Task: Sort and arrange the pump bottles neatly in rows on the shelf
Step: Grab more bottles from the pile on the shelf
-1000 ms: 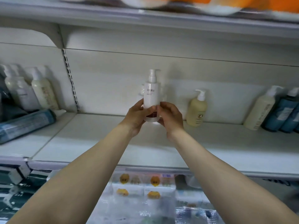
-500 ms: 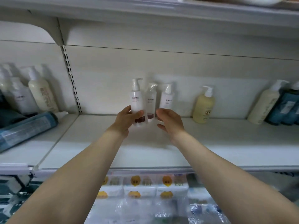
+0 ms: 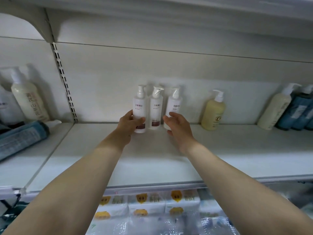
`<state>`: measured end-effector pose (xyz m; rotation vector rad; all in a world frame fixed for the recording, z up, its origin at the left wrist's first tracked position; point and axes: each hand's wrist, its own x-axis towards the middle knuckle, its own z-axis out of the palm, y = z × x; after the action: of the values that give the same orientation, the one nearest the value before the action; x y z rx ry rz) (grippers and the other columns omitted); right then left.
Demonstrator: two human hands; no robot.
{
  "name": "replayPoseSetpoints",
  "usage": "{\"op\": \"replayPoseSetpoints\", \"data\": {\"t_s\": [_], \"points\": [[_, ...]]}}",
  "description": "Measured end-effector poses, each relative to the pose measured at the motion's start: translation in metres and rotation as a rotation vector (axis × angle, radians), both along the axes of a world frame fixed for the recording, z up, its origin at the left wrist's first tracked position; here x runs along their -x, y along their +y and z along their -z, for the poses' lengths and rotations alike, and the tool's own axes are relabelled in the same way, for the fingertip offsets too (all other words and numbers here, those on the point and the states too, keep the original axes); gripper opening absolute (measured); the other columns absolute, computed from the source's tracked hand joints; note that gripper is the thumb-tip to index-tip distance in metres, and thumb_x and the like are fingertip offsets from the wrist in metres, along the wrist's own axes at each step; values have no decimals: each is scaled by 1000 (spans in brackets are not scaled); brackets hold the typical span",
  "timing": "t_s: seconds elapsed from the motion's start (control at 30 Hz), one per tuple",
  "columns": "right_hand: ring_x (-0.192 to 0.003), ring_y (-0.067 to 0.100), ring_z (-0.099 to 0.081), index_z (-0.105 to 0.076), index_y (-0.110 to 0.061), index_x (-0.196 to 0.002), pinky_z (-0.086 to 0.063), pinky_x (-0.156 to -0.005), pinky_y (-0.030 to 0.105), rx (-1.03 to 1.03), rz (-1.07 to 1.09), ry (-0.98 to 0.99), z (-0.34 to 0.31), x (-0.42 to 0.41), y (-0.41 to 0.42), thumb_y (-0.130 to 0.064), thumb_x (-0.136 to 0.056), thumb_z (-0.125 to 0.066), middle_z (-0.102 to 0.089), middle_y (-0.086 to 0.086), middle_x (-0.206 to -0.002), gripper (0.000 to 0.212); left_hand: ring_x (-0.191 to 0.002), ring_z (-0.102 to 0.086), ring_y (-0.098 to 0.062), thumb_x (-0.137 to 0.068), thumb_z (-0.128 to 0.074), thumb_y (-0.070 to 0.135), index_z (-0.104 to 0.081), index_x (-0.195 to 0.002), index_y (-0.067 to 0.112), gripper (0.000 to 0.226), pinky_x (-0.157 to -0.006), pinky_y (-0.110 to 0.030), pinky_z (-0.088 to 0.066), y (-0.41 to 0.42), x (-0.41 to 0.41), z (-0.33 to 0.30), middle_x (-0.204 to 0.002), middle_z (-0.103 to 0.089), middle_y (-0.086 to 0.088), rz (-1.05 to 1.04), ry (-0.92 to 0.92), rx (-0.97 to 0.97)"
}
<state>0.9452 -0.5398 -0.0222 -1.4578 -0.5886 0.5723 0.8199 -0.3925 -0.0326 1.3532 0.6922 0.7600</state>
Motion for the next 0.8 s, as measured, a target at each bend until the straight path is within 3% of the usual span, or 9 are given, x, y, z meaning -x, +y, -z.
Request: {"op": "replayPoseSetpoints", "data": {"t_s": [0.13, 0.27, 0.4, 0.57, 0.7, 0.8], "points": [[-92, 5, -64, -60, -19, -128, -54, -94, 37, -10, 54, -18, 3, -4, 6, -32, -89, -75, -65, -2, -111, 44, -96, -69, -29, -84, -72, 2, -65, -119, 16, 38, -88, -42, -57, 11, -4, 5, -107, -71, -11, -29, 6, 6], [-87, 14, -66, -62, -21, -111, -57, -91, 40, 2, 194, -65, 8, -10, 13, -32, -86, -77, -66, -6, -94, 30, -102, -69, -33, -83, -73, 1, -65, -120, 15, 40, -93, -46, -56, 18, -7, 7, -110, -71, -13, -17, 4, -10], [-93, 22, -70, -52, -28, -100, -56, -84, 37, 14, 355, -109, 14, -16, 19, -32, -83, -77, -70, 4, -98, 30, -102, -69, -30, -83, -73, 0, -64, -119, 16, 41, -92, -45, -56, 23, -8, 9, -109, -71, -8, -25, 2, -7], [-98, 22, -69, -51, -29, -113, -53, -93, 39, 42, 391, -130, 16, -20, 26, -31, -79, -79, -61, -2, -109, 43, -88, -69, -26, -85, -71, -3, -64, -119, 7, 37, -76, -31, -56, 28, -11, 8, -106, -72, -11, -24, 15, -32], [-93, 23, -70, -52, -29, -113, -54, -93, 41, 43, 371, -142, 19, -23, 31, -26, -79, -80, -62, 0, -103, 45, -102, -69, -29, -79, -78, 0, -60, -127, 6, 51, -91, -41, -56, 34, -13, 12, -113, -70, -11, -71, 54, -2], [-92, 22, -71, -52, -30, -113, -55, -93, 42, 68, 373, -158, 19, -24, 34, -24, -79, -79, -62, 1, -112, 44, -108, -65, -26, -77, -82, 2, -52, -133, 8, 64, -97, -42, -53, 34, -13, 12, -119, -65, -9, -98, 70, 14]]}}
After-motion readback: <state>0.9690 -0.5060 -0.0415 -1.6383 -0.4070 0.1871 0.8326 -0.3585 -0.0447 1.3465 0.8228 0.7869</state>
